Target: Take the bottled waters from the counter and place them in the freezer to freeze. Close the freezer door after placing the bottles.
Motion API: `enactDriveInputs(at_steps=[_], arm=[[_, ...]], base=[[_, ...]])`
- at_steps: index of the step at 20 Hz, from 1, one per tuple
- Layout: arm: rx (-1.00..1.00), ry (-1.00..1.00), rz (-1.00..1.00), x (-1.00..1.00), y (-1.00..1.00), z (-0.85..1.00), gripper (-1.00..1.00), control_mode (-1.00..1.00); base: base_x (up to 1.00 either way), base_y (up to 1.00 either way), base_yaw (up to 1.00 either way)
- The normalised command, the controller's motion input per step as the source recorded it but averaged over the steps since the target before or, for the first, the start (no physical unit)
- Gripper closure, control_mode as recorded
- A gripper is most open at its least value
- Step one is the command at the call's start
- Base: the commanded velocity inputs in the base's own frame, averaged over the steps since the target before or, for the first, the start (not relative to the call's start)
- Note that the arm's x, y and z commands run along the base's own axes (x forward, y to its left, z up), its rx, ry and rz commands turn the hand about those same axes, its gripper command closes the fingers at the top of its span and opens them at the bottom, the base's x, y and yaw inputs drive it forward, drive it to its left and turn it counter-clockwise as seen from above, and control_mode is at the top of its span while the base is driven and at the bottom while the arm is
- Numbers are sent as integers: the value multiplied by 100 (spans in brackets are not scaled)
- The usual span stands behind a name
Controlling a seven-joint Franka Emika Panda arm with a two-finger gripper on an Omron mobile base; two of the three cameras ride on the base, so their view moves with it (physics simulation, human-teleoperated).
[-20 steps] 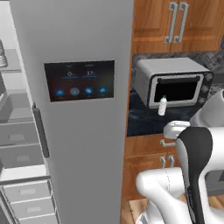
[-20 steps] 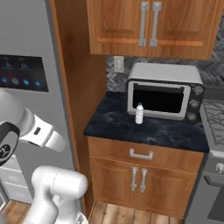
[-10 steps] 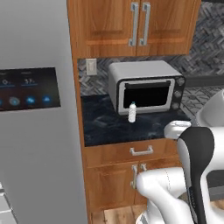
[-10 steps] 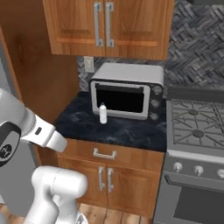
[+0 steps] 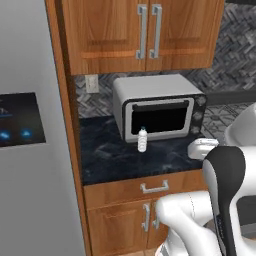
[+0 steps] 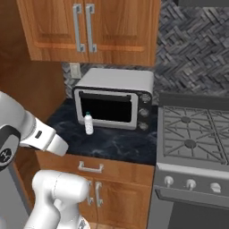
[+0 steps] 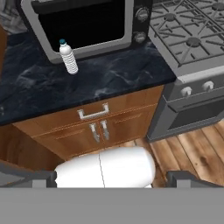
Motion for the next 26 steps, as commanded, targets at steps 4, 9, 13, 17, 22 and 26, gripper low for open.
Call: enactDriveInputs(at_steps=[4,9,13,17,22,26], arm=[[0,0,0,0,0,0,-100,100],[0,0,0,0,0,0,-100,100],[0,0,0,0,0,0,-100,100],[0,0,0,0,0,0,-100,100],[0,0,0,0,0,0,-100,100],[0,0,0,0,0,0,-100,100]], base=[[66,-32,-1],[28,-49,0],[0,-62,0],[2,-51,1],[17,-34,10],[19,1,11]])
